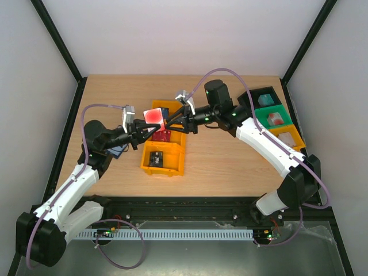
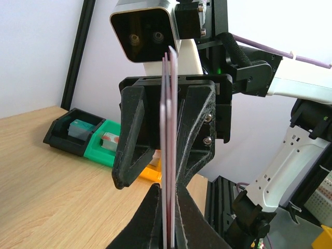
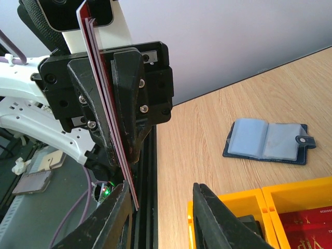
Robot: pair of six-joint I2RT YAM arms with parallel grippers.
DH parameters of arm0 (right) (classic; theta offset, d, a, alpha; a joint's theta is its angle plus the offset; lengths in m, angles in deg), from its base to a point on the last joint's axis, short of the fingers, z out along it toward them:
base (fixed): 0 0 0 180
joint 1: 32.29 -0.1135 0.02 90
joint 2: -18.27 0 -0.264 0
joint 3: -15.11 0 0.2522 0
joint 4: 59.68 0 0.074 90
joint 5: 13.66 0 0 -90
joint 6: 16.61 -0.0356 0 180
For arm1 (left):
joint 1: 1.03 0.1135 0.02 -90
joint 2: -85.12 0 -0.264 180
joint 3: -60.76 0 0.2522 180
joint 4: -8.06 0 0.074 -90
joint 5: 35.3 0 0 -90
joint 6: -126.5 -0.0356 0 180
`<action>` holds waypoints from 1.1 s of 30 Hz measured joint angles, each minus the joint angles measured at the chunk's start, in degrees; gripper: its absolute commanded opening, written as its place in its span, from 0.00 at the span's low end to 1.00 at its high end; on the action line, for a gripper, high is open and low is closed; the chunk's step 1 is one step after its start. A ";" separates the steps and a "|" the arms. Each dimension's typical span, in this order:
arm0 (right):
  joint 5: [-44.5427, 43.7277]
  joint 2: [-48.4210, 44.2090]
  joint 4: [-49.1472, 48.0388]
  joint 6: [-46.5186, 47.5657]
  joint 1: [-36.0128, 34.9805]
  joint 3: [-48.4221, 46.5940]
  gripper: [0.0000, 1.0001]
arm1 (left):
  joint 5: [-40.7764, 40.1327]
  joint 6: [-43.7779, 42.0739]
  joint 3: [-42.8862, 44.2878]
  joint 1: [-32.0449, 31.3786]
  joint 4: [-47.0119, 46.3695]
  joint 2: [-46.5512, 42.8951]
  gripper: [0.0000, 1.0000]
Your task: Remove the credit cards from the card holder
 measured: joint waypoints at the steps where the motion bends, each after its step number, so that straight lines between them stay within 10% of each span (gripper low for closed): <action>1: 0.00 0.00 0.00 -0.04 0.00 0.00 0.31 | 0.07 -0.02 0.00 0.00 0.00 0.00 0.02; 33: 1.92 0.07 -2.58 -5.40 -1.36 0.04 0.18 | 1.55 -7.91 0.00 -0.39 0.11 0.07 0.02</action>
